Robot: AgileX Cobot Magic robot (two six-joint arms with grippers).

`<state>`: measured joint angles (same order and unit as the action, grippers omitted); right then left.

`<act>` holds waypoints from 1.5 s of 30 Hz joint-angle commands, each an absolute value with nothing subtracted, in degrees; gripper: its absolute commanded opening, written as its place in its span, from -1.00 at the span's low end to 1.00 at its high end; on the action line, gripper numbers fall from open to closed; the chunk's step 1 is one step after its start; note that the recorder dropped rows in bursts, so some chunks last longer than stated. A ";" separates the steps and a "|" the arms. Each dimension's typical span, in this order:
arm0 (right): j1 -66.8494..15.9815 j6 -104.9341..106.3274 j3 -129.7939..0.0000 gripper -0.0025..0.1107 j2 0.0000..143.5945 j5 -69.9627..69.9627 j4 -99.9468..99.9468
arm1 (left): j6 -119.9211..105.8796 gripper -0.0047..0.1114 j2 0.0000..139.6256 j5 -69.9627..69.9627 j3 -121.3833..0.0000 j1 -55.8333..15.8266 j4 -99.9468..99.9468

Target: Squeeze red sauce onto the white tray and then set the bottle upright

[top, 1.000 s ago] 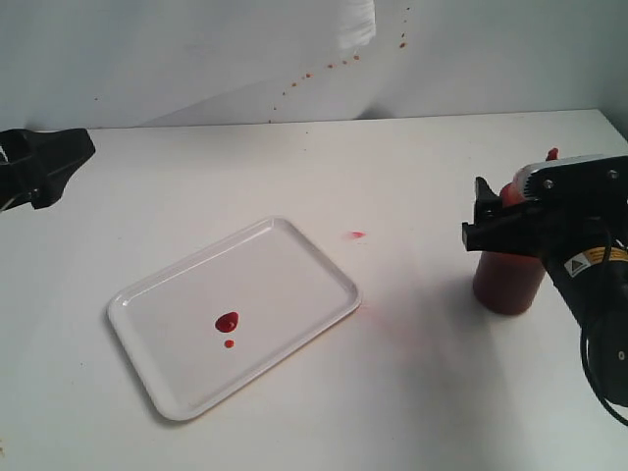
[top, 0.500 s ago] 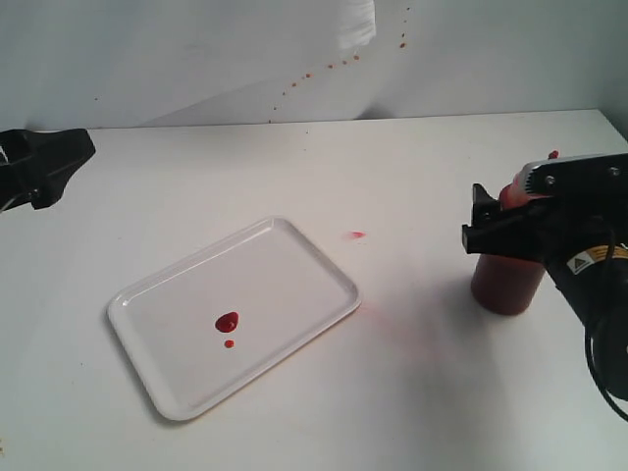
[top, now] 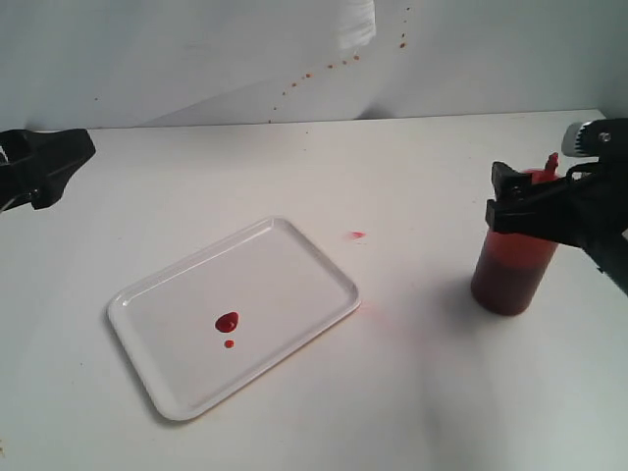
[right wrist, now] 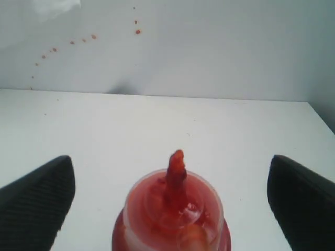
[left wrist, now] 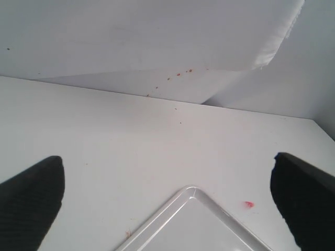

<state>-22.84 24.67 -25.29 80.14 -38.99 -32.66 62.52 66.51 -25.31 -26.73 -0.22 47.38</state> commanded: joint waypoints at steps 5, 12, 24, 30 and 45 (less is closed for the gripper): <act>-22.94 25.51 -25.44 0.64 68.83 -32.38 -32.60 | 63.00 0.84 66.14 -25.70 -27.01 0.00 47.33; -22.94 25.51 -25.44 0.64 58.99 -33.65 -29.35 | 50.51 0.84 66.02 -24.97 -31.12 0.03 45.13; -22.80 30.45 -25.44 0.50 54.28 -37.89 -32.42 | 3.98 0.74 66.25 0.95 -43.66 0.03 23.70; -22.80 34.19 -25.44 -0.16 54.38 -34.59 -43.92 | 7.31 -0.61 66.56 16.49 -44.18 0.03 17.61; -22.43 106.69 -40.40 -0.96 55.36 -25.59 -99.95 | 14.55 -0.92 66.70 38.40 -53.35 0.03 14.93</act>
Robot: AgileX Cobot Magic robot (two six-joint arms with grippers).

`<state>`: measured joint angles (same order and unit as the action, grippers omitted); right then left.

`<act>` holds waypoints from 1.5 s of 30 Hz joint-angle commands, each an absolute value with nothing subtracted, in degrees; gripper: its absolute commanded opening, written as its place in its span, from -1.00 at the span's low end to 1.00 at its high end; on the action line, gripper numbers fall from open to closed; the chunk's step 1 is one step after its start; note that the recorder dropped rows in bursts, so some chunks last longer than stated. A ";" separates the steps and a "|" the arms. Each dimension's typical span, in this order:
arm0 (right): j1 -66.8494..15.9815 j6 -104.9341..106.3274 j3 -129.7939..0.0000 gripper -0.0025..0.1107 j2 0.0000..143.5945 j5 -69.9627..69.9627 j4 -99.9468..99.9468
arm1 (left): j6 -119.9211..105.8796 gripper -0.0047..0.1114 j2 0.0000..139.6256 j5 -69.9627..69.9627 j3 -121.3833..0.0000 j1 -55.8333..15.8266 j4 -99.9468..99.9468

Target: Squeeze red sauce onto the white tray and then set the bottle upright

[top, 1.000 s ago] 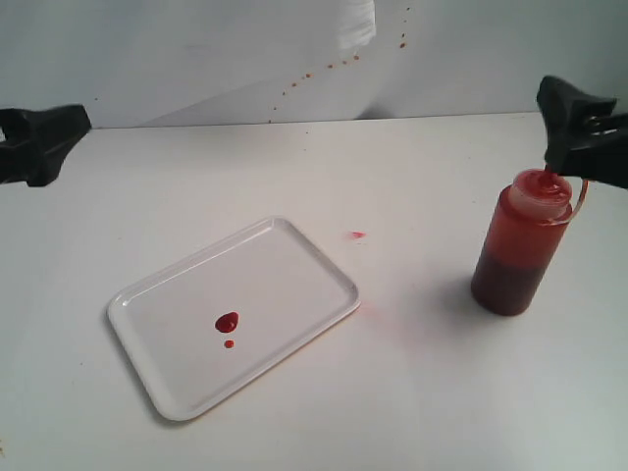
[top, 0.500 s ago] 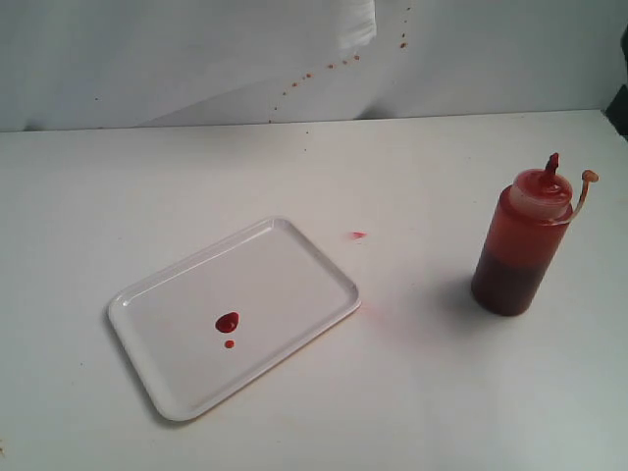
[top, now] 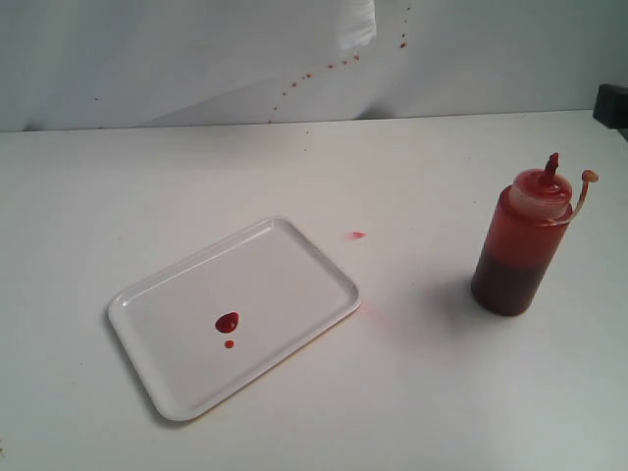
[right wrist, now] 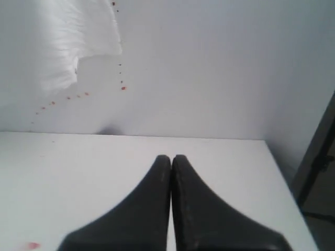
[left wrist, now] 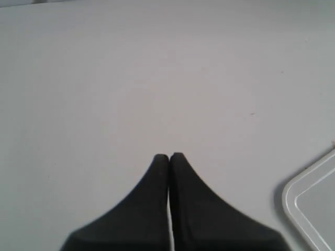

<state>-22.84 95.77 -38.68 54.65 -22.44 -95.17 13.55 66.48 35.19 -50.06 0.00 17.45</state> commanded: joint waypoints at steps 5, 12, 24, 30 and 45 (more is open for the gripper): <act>-22.30 88.63 -40.80 -0.96 57.11 -21.61 -89.88 | 14.55 -0.92 66.70 39.05 -53.96 0.03 13.96; -22.30 46.88 -40.80 -0.96 57.26 -0.70 -89.11 | 14.55 -0.92 66.72 39.15 -53.96 0.03 14.88; -18.39 10.78 -44.05 -0.96 65.95 35.43 -32.58 | 14.55 -0.92 66.72 40.99 -53.96 0.03 14.88; -12.28 -0.71 -58.77 -0.96 66.68 49.58 -8.53 | 14.55 -0.92 66.82 42.75 -54.30 0.03 14.71; 1.65 2.51 -65.34 -0.96 74.22 60.15 1.87 | 14.31 -0.92 67.28 49.61 -54.30 0.03 13.87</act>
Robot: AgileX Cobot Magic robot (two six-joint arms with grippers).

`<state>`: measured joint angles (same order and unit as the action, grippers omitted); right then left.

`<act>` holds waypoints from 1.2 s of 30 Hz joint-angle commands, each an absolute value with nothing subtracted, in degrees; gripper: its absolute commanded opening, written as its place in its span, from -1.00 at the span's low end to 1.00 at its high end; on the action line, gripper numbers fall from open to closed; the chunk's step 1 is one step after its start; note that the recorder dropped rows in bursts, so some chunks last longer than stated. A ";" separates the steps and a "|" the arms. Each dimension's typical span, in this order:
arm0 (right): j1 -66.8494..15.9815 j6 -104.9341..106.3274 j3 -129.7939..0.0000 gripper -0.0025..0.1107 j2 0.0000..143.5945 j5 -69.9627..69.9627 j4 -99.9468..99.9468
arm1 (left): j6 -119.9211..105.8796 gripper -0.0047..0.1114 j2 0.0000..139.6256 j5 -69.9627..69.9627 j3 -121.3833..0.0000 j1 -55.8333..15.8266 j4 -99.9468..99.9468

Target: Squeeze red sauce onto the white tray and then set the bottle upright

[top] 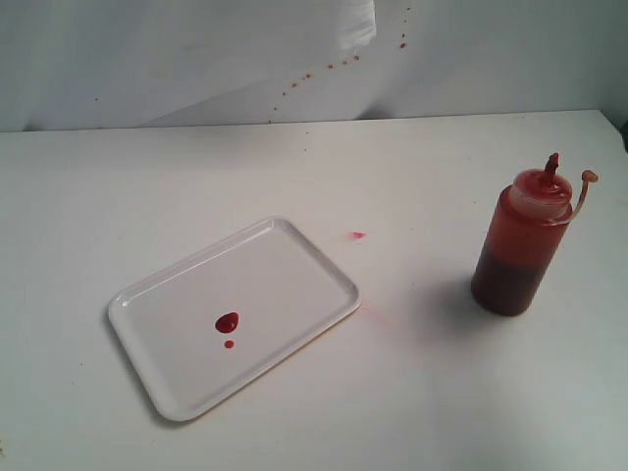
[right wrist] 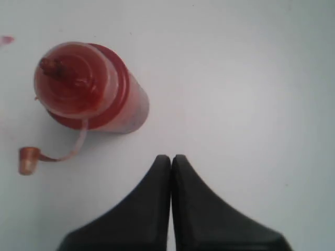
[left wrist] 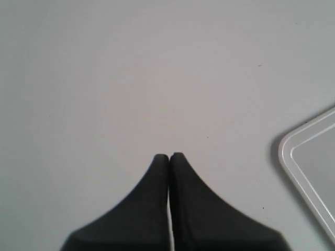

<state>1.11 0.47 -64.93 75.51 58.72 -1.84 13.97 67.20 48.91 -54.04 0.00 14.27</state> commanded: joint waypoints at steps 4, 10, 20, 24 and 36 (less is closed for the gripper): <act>1.65 2.51 -65.11 -0.96 73.13 60.92 4.09 | 13.34 -0.92 66.75 50.53 -54.30 0.03 14.09; 1.65 2.31 -63.16 -0.96 72.27 60.40 4.24 | 13.25 -0.92 65.18 51.71 -54.30 0.03 15.54; 1.65 2.31 -61.79 -0.96 65.53 60.64 4.56 | 13.25 -0.92 57.47 52.84 -54.30 0.03 14.26; 1.65 2.31 -61.79 -0.96 59.61 60.75 5.13 | 13.25 -0.92 50.13 52.84 -54.30 0.03 14.09; 1.65 5.16 -61.79 -0.96 21.39 59.57 5.34 | 11.59 -0.92 10.82 57.08 -54.30 0.03 14.07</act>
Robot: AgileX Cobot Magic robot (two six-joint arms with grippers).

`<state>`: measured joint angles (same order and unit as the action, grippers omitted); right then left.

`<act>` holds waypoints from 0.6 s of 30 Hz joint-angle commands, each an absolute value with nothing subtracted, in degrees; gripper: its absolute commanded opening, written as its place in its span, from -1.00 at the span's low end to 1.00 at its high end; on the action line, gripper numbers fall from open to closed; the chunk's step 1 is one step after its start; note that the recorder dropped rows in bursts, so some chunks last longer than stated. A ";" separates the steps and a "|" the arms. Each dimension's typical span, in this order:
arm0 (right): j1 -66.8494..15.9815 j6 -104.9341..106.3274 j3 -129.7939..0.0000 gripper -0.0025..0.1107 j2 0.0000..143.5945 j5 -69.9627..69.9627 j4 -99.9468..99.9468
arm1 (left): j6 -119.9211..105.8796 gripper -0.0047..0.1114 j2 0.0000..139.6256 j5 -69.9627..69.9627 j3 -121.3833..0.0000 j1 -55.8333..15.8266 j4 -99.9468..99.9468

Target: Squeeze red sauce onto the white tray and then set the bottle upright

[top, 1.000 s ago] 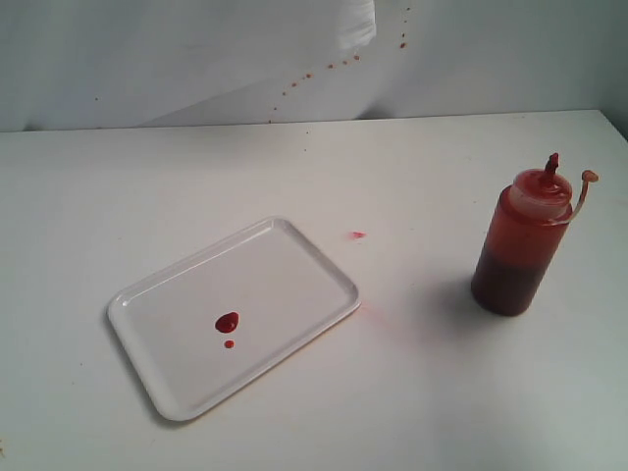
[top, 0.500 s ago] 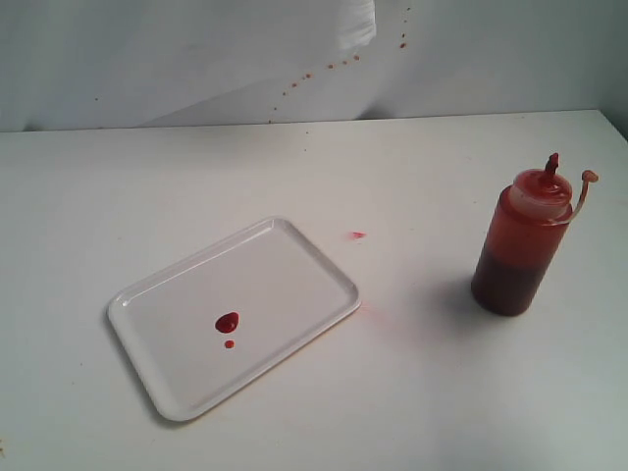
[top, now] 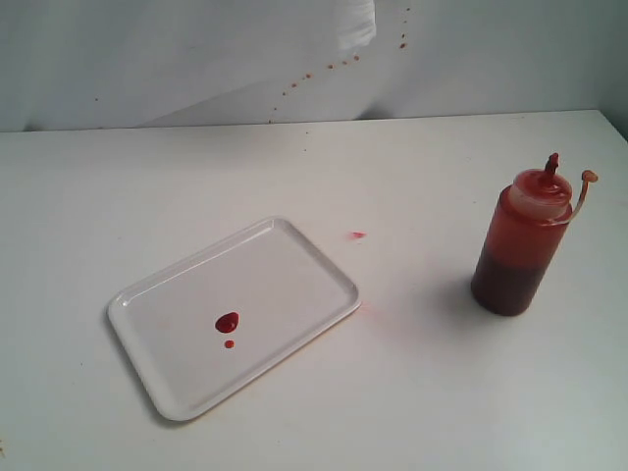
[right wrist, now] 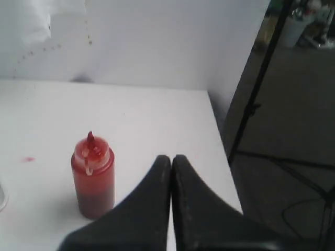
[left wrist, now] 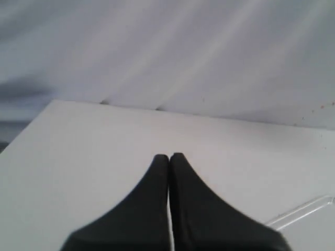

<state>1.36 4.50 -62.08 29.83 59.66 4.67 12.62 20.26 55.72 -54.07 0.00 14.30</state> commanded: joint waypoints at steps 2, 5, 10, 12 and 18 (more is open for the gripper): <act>1.65 5.79 -61.79 -0.96 15.90 61.39 5.75 | 11.48 -0.92 3.83 57.99 -54.30 0.03 14.51; 1.28 6.04 -61.79 -0.96 8.53 63.14 6.50 | 9.55 -0.92 0.00 60.84 -55.10 -0.08 16.23; 0.44 7.75 -60.30 -0.96 0.00 62.99 7.83 | 7.07 -0.92 0.00 61.53 -54.70 -1.94 14.21; 0.31 7.75 -60.07 -0.96 0.00 66.40 8.65 | 7.07 -0.92 0.00 61.18 -54.58 -1.91 14.21; -0.69 8.56 -56.02 -0.96 0.00 63.57 7.50 | 6.75 -0.92 0.00 57.12 -52.02 -1.91 13.32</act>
<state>-0.53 7.50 -58.30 -0.07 65.44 7.63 7.26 -0.05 59.89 -53.97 -1.66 14.49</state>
